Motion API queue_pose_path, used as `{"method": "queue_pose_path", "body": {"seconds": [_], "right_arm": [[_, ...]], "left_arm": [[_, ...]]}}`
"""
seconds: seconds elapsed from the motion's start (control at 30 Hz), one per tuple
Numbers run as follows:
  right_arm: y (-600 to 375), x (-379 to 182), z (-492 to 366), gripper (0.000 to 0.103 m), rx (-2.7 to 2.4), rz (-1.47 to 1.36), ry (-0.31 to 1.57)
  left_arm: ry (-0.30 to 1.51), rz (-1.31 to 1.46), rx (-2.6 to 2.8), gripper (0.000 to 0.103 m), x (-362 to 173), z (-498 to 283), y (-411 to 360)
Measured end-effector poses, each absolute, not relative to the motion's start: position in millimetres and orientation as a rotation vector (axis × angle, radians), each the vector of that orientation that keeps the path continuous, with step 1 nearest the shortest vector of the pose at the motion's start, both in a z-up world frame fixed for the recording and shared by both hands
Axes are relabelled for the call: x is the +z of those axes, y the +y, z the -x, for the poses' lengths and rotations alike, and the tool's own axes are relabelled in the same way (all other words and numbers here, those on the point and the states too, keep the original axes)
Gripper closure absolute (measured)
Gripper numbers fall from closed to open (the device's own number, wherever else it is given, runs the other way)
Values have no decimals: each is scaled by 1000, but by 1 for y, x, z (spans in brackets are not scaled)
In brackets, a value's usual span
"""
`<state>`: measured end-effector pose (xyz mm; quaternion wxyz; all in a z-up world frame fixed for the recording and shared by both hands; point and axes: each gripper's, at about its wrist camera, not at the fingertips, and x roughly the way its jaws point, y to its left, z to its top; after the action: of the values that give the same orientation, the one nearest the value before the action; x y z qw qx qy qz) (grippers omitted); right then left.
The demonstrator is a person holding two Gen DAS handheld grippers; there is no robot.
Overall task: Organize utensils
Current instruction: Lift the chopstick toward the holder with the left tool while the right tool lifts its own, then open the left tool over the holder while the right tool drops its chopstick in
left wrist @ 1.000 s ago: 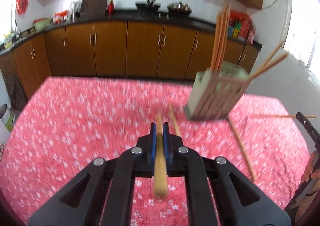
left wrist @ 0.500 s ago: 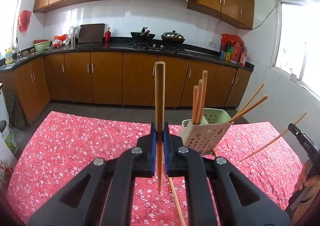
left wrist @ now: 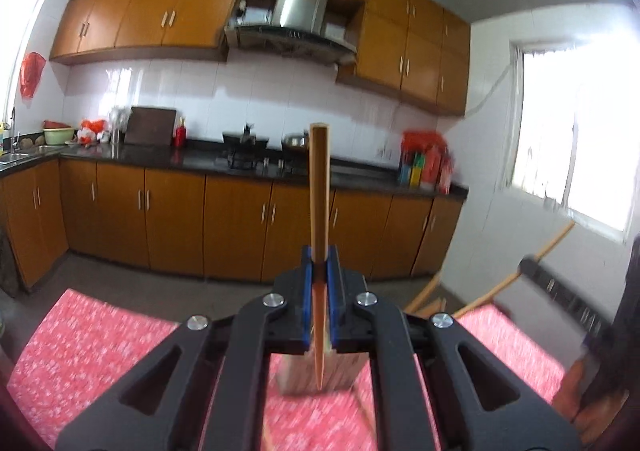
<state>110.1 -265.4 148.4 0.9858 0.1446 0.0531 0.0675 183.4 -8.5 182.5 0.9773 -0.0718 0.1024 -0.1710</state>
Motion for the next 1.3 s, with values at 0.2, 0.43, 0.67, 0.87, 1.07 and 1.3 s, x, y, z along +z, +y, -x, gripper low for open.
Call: {"method": "queue_pose_path", "body": {"seconds": [0.2,0.43,0.67,0.87,1.07,1.3], "right_arm": [[-245,149,-147,95,97,-207,100],[-247,121,-183,95,93,-230,205],[-240,105,-190,95,115,-236,275],[-241,112,-183,95,118,-247,274],[-244,129,-165,95,114,-258,226],[-230,122,-201,95,71,-187,290]], "left_arm": [[94,174,-275,95,205,-217,-35],[179,175,-257,95,171,-259,-53],[269,143,-260,95,132,-278,-57],[288,142,-263,78,129,-275,-54],[269,159,-252,76,142,-257,-43],[283,190,-234,74,146,-247,-34]]}}
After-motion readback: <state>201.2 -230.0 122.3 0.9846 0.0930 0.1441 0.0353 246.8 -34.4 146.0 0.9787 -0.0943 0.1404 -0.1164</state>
